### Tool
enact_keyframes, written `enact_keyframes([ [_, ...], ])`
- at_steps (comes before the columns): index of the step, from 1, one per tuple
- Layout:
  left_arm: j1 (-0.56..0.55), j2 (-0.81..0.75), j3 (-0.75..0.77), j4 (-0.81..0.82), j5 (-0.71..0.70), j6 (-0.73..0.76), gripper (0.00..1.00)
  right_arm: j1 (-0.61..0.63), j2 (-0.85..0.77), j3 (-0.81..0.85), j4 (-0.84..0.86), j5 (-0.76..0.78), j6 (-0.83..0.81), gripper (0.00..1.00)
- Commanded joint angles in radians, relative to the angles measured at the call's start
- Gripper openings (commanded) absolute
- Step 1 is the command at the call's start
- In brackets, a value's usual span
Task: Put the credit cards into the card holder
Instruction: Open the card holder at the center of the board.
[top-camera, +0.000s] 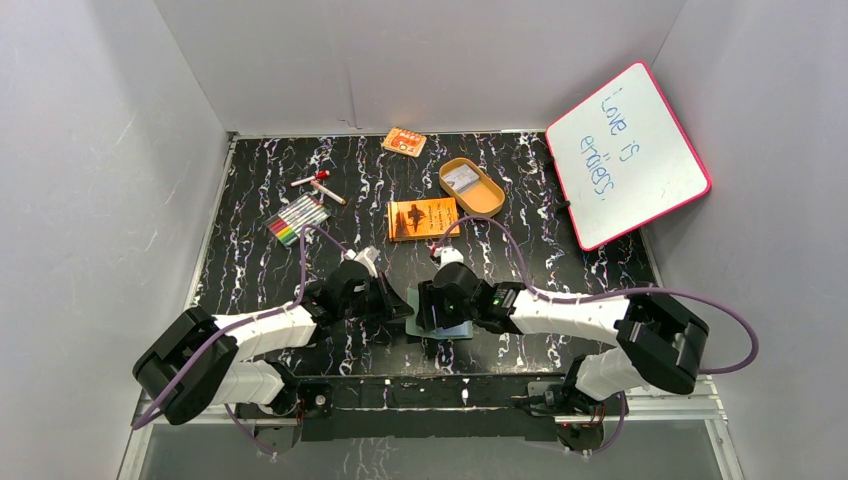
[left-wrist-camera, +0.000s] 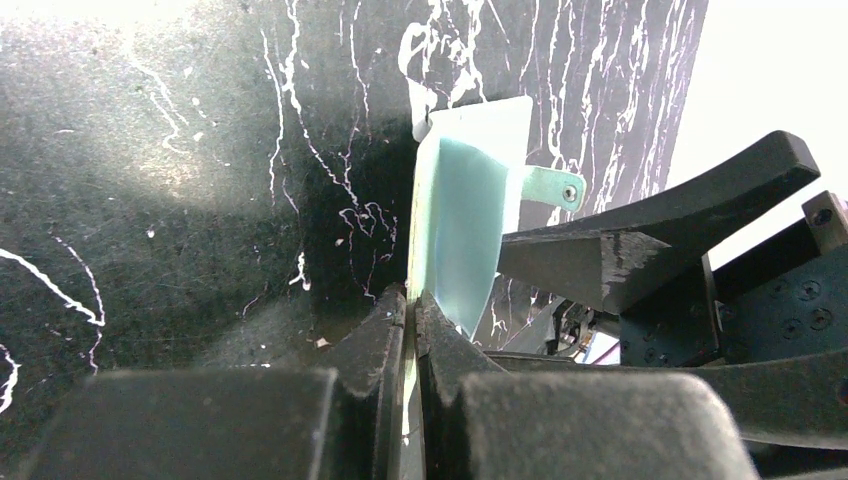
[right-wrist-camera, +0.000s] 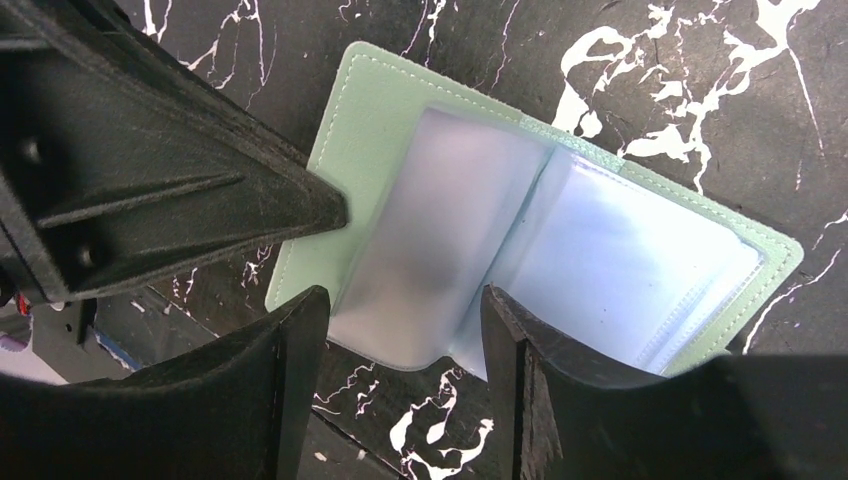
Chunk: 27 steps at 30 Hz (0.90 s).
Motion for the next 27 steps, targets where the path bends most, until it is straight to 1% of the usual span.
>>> enact_keyframes([
  [1,-0.004,-0.017,0.012,-0.067,-0.034,0.017,0.0,0.002,-0.054,-0.035,0.055,0.011,0.019,0.66],
  [5,-0.004,-0.055,0.019,-0.134,-0.077,0.035,0.0,0.002,-0.077,-0.057,0.057,0.012,0.016,0.68],
  [7,-0.004,-0.074,0.02,-0.15,-0.089,0.041,0.04,0.002,-0.083,-0.061,0.08,-0.003,0.005,0.7],
  [10,-0.004,-0.088,0.026,-0.167,-0.105,0.05,0.05,0.002,-0.085,-0.059,0.097,-0.027,-0.012,0.73],
  [16,-0.005,-0.059,0.028,-0.15,-0.096,0.053,0.05,0.002,-0.061,-0.036,0.143,-0.102,-0.042,0.75],
  [21,-0.005,-0.052,0.025,-0.135,-0.088,0.047,0.06,0.002,0.013,0.014,0.176,-0.185,-0.059,0.75],
  [24,-0.005,-0.071,0.029,-0.161,-0.095,0.046,0.14,0.002,0.057,0.039,0.19,-0.229,-0.071,0.75],
  [26,-0.004,-0.092,0.033,-0.194,-0.117,0.049,0.23,0.002,0.054,0.04,0.209,-0.245,-0.076,0.75],
  [27,-0.005,-0.104,0.038,-0.214,-0.138,0.051,0.3,0.002,0.049,0.037,0.221,-0.255,-0.082,0.76],
])
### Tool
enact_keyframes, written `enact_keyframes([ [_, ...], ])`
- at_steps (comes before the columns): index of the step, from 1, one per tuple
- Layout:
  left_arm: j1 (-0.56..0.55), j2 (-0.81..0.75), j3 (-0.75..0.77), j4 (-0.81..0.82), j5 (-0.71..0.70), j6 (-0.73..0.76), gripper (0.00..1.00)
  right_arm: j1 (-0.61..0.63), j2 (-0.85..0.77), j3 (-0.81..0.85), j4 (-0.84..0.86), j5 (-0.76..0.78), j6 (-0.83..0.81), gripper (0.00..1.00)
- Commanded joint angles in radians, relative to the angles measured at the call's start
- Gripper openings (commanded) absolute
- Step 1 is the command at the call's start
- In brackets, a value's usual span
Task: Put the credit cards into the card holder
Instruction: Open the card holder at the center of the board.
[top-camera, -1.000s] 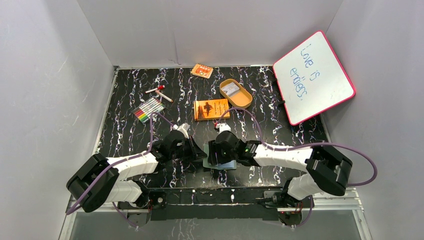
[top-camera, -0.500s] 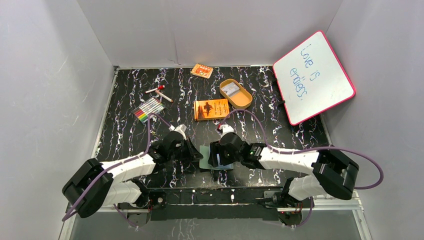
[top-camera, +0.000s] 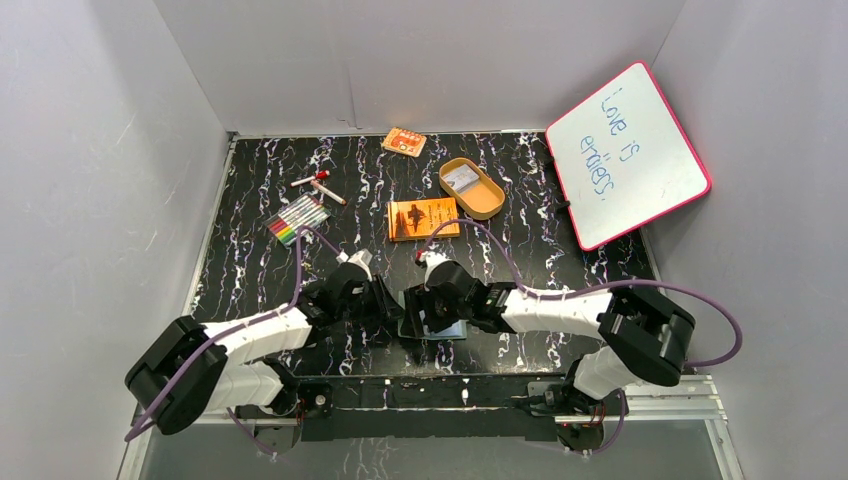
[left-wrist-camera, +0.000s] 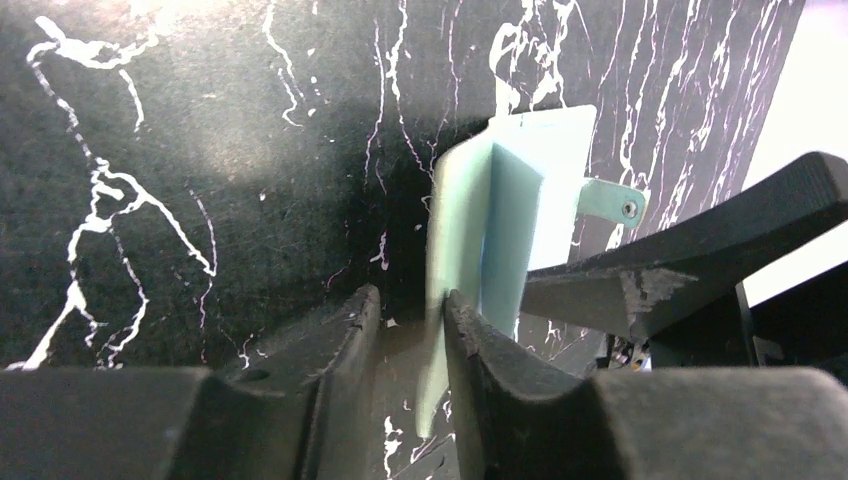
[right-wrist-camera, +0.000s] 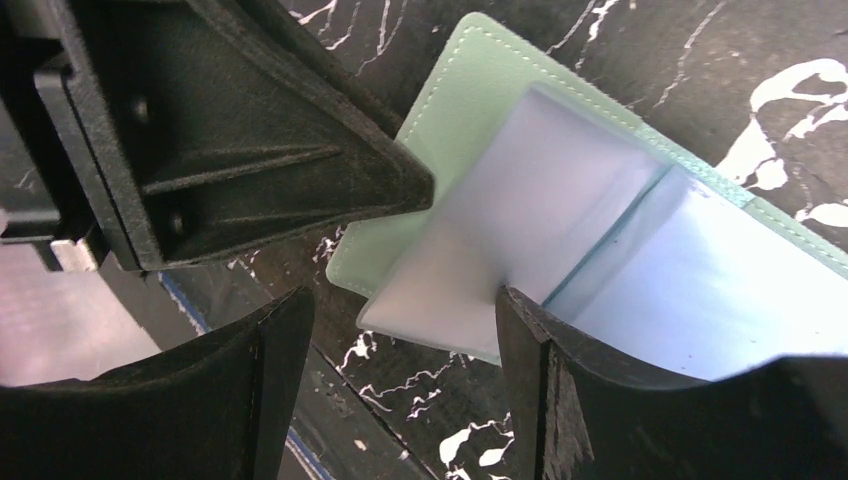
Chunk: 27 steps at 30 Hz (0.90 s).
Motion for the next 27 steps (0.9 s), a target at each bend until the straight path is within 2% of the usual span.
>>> enact_keyframes([
  [1,-0.004,-0.063,0.037,-0.084,-0.068,0.014,0.35,0.002,-0.011,0.044,0.094,-0.082,-0.039,0.76],
  [5,-0.004,-0.12,0.05,-0.179,-0.173,0.01,0.54,0.002,0.0,0.076,0.065,-0.107,-0.064,0.76],
  [9,-0.005,-0.204,0.078,-0.29,-0.273,0.009,0.63,0.002,-0.073,0.068,0.041,-0.058,-0.072,0.76],
  [17,-0.001,-0.319,0.163,-0.365,-0.338,0.065,0.66,-0.002,-0.219,0.0,-0.022,0.114,-0.041,0.74],
  [21,-0.002,-0.302,0.187,-0.351,-0.313,0.082,0.66,-0.064,-0.2,-0.062,0.05,0.042,-0.028,0.72],
  [27,-0.001,-0.286,0.174,-0.343,-0.281,0.068,0.66,-0.072,-0.116,-0.051,0.102,-0.023,-0.03,0.72],
])
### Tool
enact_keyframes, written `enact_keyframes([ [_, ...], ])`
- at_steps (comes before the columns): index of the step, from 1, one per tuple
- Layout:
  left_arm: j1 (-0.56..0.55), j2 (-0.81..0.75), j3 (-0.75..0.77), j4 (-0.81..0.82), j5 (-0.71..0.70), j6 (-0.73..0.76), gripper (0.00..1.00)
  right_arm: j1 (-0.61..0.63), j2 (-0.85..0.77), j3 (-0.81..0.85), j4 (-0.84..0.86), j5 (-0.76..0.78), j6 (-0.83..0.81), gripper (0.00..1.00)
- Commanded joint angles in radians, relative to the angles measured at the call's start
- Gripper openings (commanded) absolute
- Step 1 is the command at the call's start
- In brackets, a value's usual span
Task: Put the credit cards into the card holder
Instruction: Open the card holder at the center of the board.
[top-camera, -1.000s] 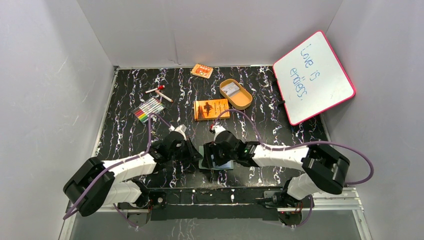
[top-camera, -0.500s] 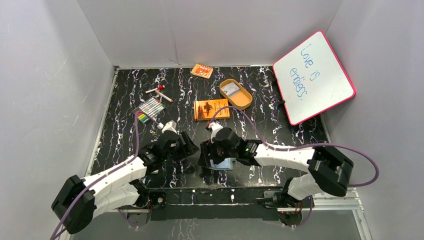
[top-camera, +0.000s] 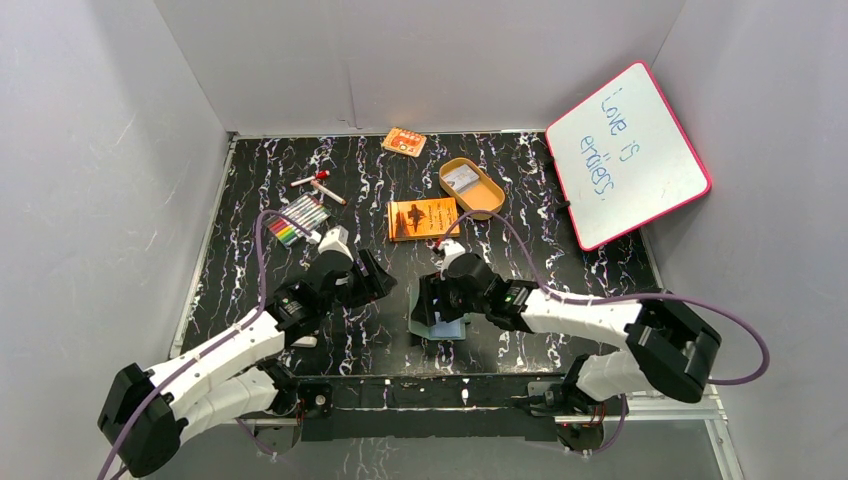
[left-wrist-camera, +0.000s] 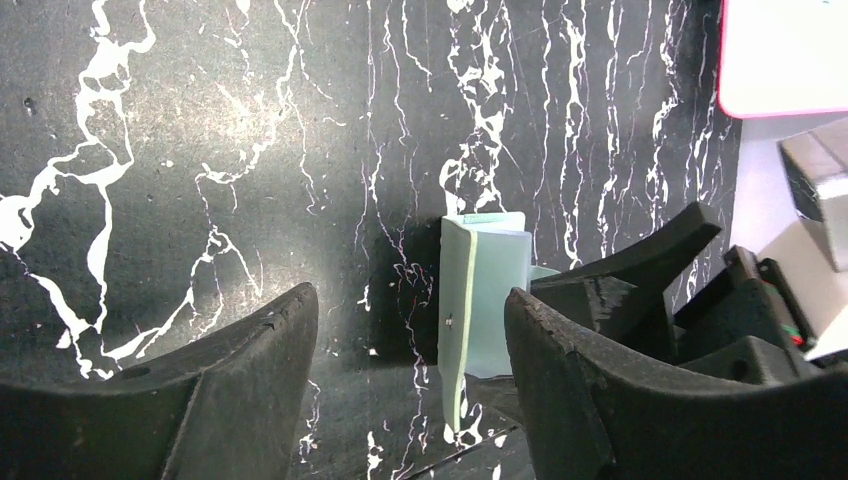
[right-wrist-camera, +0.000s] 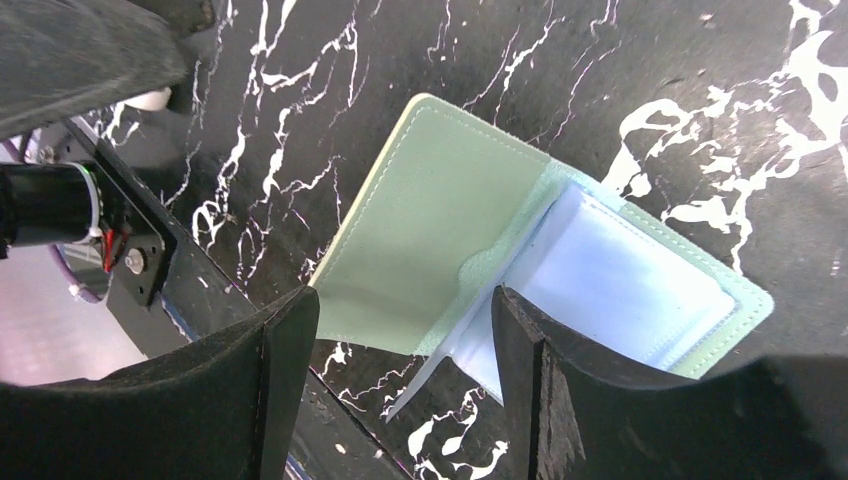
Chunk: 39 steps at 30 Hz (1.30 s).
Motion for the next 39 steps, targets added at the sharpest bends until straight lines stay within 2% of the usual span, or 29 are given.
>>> enact_keyframes([
  [1,-0.001,-0.011,0.007,-0.008,0.009,0.005,0.66,0.002,0.039,0.009,0.095,-0.047,0.002,0.73],
  [9,-0.001,-0.057,0.014,-0.003,0.0,-0.007,0.67,0.004,0.146,0.023,0.182,-0.151,-0.016,0.73],
  [17,0.001,0.024,0.08,0.054,0.079,-0.049,0.65,0.004,0.214,0.032,0.196,-0.166,-0.068,0.73],
  [20,0.002,0.079,0.088,0.102,0.136,-0.069,0.55,0.003,0.23,0.025,0.208,-0.159,-0.075,0.73],
  [24,0.004,0.148,0.073,0.185,0.223,-0.098,0.34,0.003,0.242,0.01,0.228,-0.156,-0.072,0.72],
  [26,0.005,0.174,0.054,0.217,0.247,-0.111,0.27,0.003,0.24,0.002,0.234,-0.153,-0.07,0.72],
  [31,0.006,0.252,0.008,0.315,0.312,-0.132,0.14,0.004,0.235,-0.007,0.239,-0.153,-0.067,0.72],
  [35,0.008,0.334,-0.021,0.365,0.362,-0.131,0.01,0.003,0.221,-0.015,0.239,-0.151,-0.061,0.72],
  [39,0.008,0.379,-0.064,0.395,0.365,-0.134,0.0,0.002,0.194,-0.032,0.227,-0.143,-0.053,0.72],
])
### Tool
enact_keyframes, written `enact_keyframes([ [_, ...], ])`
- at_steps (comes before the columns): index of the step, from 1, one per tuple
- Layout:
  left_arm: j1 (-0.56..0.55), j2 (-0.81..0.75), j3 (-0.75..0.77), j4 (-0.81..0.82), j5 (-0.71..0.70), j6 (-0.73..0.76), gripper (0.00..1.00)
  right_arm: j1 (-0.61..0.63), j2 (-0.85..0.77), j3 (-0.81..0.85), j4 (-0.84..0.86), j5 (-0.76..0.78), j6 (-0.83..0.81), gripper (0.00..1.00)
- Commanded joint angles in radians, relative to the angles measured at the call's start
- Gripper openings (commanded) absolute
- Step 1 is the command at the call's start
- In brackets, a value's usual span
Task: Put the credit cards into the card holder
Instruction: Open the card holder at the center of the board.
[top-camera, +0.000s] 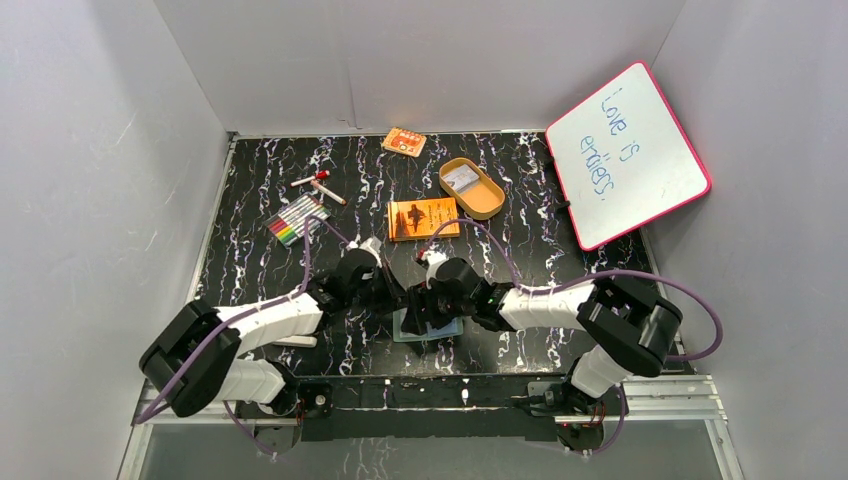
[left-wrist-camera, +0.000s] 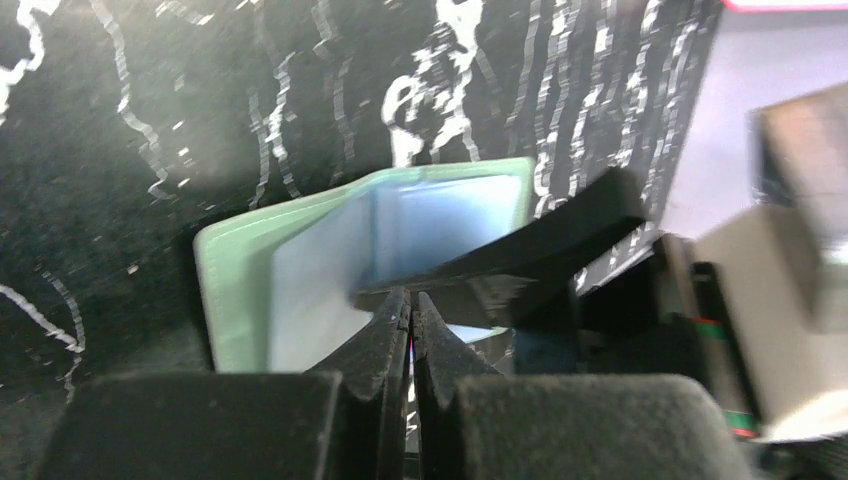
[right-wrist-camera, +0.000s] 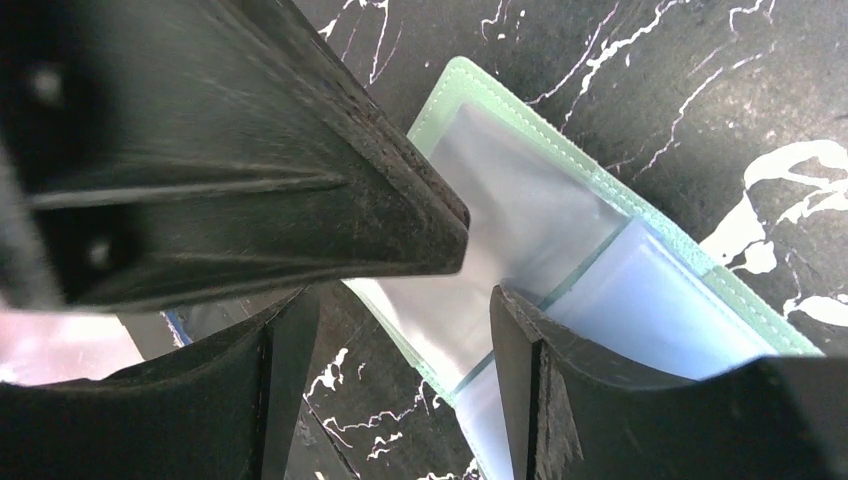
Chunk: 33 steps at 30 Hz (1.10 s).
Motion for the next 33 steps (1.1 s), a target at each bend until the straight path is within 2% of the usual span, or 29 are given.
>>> enact_keyframes([
  [1,0.005,0.024,-0.05,0.061,0.041,-0.005,0.0,0.004,-0.048,-0.035,0.018,0.014,0.004,0.72],
  [12,0.005,0.077,-0.133,0.083,0.006,0.04,0.0,0.002,-0.231,-0.16,-0.081,0.217,0.149,0.68],
  [18,0.005,0.146,-0.119,0.097,0.013,0.073,0.0,-0.003,-0.259,-0.165,-0.174,0.292,0.184,0.63],
  [22,0.005,0.177,-0.107,0.099,0.006,0.092,0.0,-0.018,-0.275,-0.175,-0.192,0.293,0.192,0.61],
  [27,0.006,0.217,-0.055,0.077,-0.017,0.127,0.0,-0.027,-0.311,-0.197,-0.138,0.213,0.202,0.58],
  [33,0.011,0.29,0.041,0.054,-0.035,0.17,0.0,-0.027,-0.296,-0.178,-0.104,0.182,0.216,0.58],
])
